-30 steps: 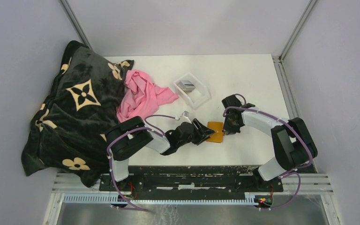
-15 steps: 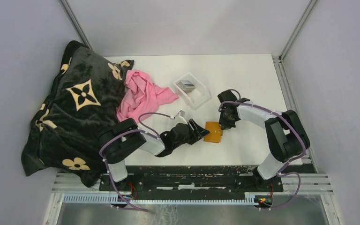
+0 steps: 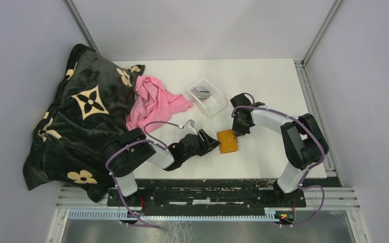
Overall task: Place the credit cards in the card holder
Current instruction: Adjust the card holder at the center of the board.
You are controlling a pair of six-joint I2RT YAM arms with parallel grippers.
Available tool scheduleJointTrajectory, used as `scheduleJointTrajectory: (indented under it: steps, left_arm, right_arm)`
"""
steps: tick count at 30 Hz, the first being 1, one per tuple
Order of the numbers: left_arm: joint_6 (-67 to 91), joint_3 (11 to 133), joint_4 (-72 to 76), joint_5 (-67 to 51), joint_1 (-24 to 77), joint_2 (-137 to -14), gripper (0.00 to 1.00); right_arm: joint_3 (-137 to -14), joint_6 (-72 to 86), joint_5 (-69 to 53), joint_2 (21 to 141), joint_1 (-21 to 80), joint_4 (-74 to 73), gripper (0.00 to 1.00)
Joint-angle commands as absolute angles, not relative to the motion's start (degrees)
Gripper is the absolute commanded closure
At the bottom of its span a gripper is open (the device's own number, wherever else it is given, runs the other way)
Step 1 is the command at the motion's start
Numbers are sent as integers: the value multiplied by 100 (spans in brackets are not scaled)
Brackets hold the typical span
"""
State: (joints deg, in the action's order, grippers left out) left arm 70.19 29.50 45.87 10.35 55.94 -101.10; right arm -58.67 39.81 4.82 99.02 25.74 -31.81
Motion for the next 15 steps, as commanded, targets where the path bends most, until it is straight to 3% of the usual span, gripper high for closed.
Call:
scheduleJointTrajectory:
  steps: [1, 8, 15]
  left_arm:
    - [6718, 2965, 5001, 942, 5580, -10326, 41]
    - [6747, 2962, 5030, 966, 5584, -10380, 41]
    - [6733, 3148, 4723, 1077, 5588, -10492, 41]
  right_arm:
    - [-6129, 3916, 455, 10253, 2765, -3072, 89]
    - [-6427, 3887, 510, 10431, 2945, -3206, 86]
    - [-6819, 3599, 950, 10390, 2955, -3498, 67]
